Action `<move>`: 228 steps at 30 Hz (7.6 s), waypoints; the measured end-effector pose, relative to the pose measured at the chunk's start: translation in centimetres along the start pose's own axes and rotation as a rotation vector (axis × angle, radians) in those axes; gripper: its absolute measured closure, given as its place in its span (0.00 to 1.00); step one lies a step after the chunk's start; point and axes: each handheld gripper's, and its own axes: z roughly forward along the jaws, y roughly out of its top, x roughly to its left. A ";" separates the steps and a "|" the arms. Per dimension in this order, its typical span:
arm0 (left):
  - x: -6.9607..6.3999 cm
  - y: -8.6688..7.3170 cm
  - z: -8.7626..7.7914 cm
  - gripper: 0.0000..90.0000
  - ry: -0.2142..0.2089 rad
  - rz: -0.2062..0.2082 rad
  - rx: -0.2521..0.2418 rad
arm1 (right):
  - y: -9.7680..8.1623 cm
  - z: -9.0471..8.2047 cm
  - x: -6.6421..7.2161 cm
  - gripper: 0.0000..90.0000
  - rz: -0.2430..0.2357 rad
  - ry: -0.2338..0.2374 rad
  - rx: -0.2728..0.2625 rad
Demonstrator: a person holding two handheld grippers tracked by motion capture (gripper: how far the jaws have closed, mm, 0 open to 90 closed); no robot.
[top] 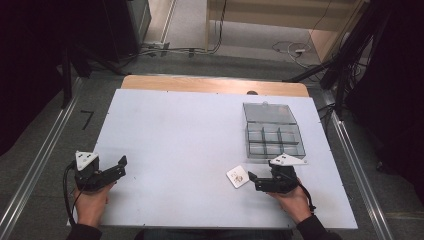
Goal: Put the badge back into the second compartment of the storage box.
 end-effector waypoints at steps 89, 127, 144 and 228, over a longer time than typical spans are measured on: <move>0.0 0.1 -0.2 0.10 -0.011 -0.003 -0.005 | 0.1 0.0 3.7 0.35 -0.067 -0.007 -0.039; -0.1 0.0 -0.1 0.10 -0.010 -0.004 -0.003 | 2.4 -1.9 0.1 0.35 0.001 -0.053 -0.101; -0.1 0.0 0.0 0.10 -0.012 -0.001 -0.002 | 3.2 -2.1 -2.0 0.35 0.040 -0.092 -0.111; -0.1 -0.1 0.0 0.10 -0.011 -0.003 0.006 | 6.0 2.2 -8.1 0.35 0.109 -0.270 -0.051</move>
